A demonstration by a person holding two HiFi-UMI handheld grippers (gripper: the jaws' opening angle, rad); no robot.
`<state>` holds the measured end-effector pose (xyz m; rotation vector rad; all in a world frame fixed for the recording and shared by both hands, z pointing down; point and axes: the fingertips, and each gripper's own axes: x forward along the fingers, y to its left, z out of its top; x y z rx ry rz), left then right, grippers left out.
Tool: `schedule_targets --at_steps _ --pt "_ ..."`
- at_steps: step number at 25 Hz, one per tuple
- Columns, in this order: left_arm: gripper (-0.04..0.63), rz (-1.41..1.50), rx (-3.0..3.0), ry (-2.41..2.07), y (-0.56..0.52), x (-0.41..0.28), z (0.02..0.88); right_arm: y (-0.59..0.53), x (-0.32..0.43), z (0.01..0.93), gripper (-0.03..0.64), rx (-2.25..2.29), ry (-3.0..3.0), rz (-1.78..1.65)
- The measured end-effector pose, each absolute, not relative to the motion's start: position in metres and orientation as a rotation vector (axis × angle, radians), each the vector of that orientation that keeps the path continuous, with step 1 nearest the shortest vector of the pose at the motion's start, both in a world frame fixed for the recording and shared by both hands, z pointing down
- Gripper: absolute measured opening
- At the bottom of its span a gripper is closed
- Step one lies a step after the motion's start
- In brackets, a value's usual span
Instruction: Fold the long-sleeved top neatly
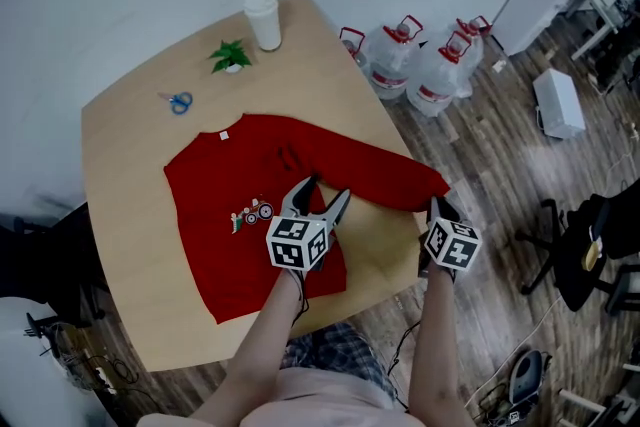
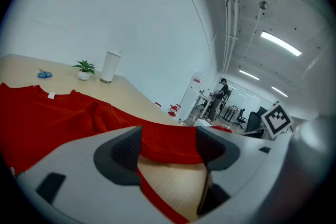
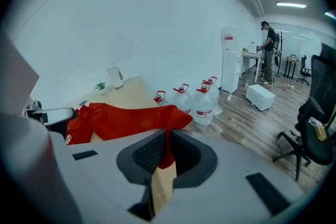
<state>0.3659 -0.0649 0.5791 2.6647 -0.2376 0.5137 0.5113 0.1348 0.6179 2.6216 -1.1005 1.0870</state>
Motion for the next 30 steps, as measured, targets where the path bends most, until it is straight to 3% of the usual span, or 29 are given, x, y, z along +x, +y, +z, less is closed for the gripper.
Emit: schedule_targets --at_steps 13,30 --pt "0.31 0.449 2.65 -0.478 -0.134 0.311 0.558 0.014 0.468 0.533 0.035 2.492 -1.488 0.857" --pt "0.31 0.356 2.557 -0.846 -0.25 0.169 0.542 -0.205 0.296 0.46 0.035 2.012 -2.081 0.593"
